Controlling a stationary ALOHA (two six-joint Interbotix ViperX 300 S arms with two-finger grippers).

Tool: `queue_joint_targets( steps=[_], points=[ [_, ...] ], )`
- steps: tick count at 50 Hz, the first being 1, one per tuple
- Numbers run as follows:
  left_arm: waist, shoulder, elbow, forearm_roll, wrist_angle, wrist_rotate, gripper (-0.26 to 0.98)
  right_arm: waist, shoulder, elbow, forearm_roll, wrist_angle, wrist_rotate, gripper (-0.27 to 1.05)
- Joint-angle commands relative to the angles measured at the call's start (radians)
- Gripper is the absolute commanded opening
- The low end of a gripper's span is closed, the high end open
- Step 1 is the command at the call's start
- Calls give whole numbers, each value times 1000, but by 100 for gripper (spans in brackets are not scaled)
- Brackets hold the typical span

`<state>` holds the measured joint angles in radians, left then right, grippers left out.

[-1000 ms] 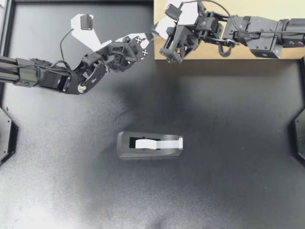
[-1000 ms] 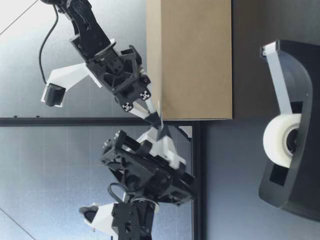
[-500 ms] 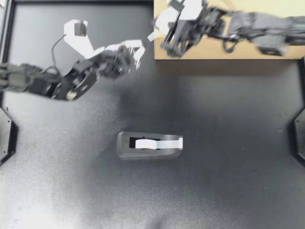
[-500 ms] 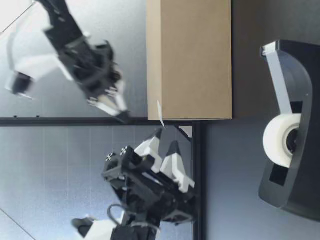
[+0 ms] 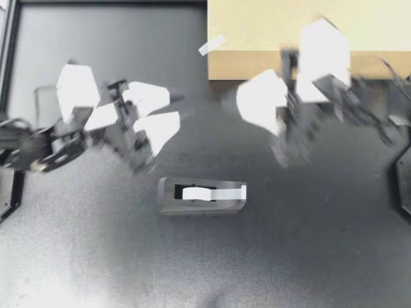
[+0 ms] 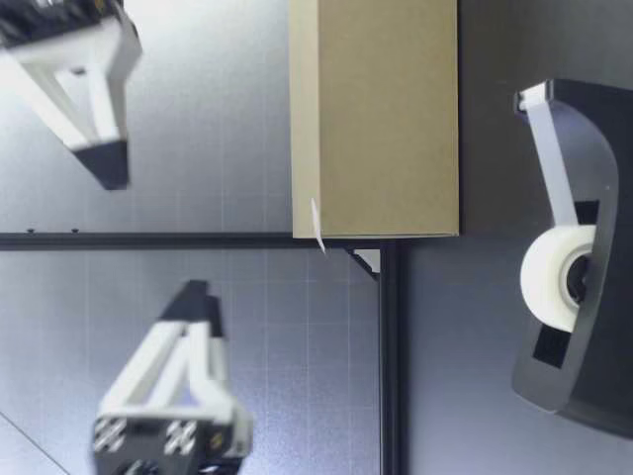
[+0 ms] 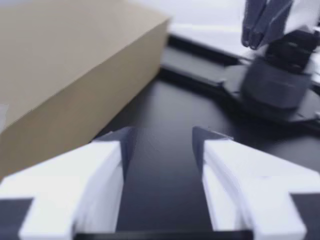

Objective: Cut a small piece of tape from the tape dispenser then place it on the cardboard box's edge.

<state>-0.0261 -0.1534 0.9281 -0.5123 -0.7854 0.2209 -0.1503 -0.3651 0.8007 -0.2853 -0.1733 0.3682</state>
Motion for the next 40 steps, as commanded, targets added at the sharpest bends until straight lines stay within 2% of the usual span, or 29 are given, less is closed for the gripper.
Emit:
queue_joint_targets(
  steps=[1,7,15,40],
  points=[
    [-43,-43,-11,35,-5,52,37,35,-44,28,3,-78,14,-11],
    [-81,-54,-14,94,-6,72,36,71,-72,64,3,-127,35,-11],
    [-106,-61,-17,161,-5,71,36,110,-74,74,3,-141,40,-11],
    [-106,-71,-18,169,-6,74,36,121,-21,84,3,-158,32,-11]
  ],
)
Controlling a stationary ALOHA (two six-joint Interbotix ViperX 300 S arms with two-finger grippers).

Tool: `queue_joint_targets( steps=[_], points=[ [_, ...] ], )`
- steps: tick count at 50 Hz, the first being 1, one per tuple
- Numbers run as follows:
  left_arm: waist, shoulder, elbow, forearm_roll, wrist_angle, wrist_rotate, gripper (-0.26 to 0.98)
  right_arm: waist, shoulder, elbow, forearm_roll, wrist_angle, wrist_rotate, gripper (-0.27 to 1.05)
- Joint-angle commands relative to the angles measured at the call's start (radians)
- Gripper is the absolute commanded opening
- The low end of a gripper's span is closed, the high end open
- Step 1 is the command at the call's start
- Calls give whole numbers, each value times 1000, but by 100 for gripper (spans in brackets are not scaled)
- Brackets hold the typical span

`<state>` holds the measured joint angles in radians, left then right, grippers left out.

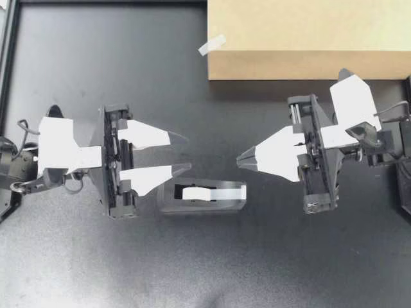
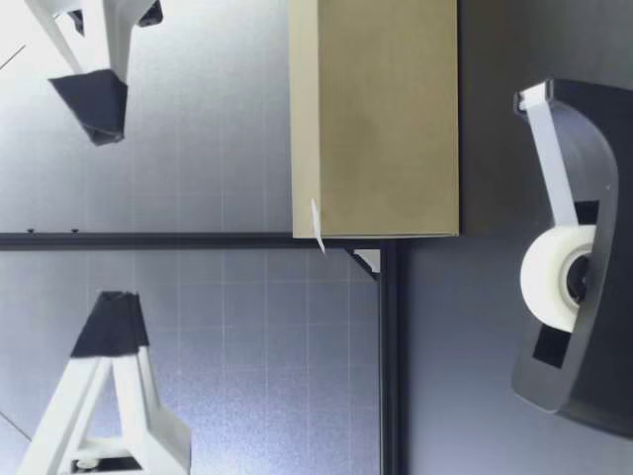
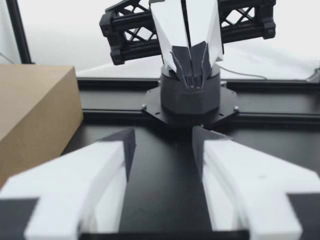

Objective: Cut a small piece of tape from the tape dispenser then place it on the cardboard box's edge.

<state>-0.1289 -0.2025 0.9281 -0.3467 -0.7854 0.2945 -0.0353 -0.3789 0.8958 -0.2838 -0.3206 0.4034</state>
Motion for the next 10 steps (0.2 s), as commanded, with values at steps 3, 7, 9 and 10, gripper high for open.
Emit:
queue_joint_targets(
  steps=[3,7,9,10],
  points=[
    [-3,-20,-17,3,-6,-2,36,6,-12,-6,2,-11,-3,-11],
    [-3,-23,-17,3,-6,0,35,6,-14,-2,2,-11,-3,-11],
    [-3,-21,-17,3,-6,0,35,6,-14,2,2,-11,-3,-11],
    [-3,-21,-17,3,-5,0,36,6,-14,3,3,-11,-3,-11]
  ],
)
